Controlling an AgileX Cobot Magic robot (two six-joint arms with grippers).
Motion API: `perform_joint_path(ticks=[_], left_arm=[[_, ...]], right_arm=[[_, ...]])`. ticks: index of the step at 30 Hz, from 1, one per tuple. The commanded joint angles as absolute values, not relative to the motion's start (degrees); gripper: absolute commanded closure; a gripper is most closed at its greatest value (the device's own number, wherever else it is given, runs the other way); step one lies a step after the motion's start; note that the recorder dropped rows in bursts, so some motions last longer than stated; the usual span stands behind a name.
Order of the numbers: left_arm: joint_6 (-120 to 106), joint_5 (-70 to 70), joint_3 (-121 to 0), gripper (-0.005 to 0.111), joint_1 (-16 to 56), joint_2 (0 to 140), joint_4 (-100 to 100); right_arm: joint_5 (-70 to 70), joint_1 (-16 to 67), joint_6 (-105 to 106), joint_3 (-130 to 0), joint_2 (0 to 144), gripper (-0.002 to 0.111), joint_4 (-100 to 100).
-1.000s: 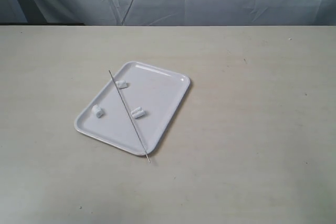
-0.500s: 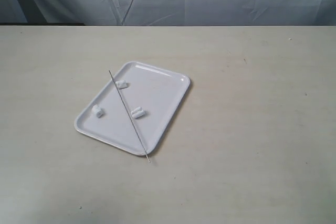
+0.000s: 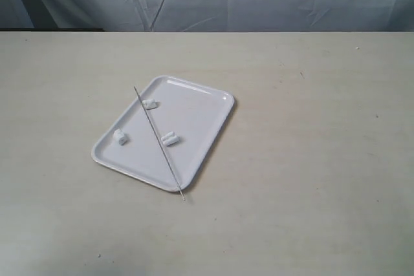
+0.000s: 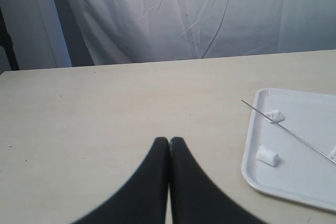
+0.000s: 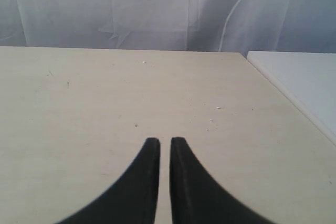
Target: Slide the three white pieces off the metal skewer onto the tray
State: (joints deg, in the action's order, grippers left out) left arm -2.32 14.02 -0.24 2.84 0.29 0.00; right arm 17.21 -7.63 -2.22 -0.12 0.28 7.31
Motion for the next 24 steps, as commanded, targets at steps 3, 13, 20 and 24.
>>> perform_joint_path(ticks=[3,13,20,24], left_arm=[[-1.23,13.28,0.00,0.107,2.97,0.00,0.56],[0.00,13.28,0.00,0.107,-2.18,0.00,0.45],[0.00,13.28,0.00,0.107,-2.70,0.00,-1.02],[0.00,13.28,0.00,0.107,-2.70,0.00,-1.88]], right_arm=[[17.36,-7.94,-0.99,0.00,0.00,0.100,7.02],[21.12,-1.19,-0.99,0.00,0.00,0.100,10.05],[20.80,2.17,-6.72,0.00,0.00,0.100,6.26],[20.91,2.31,-8.81,0.00,0.00,0.100,6.12]])
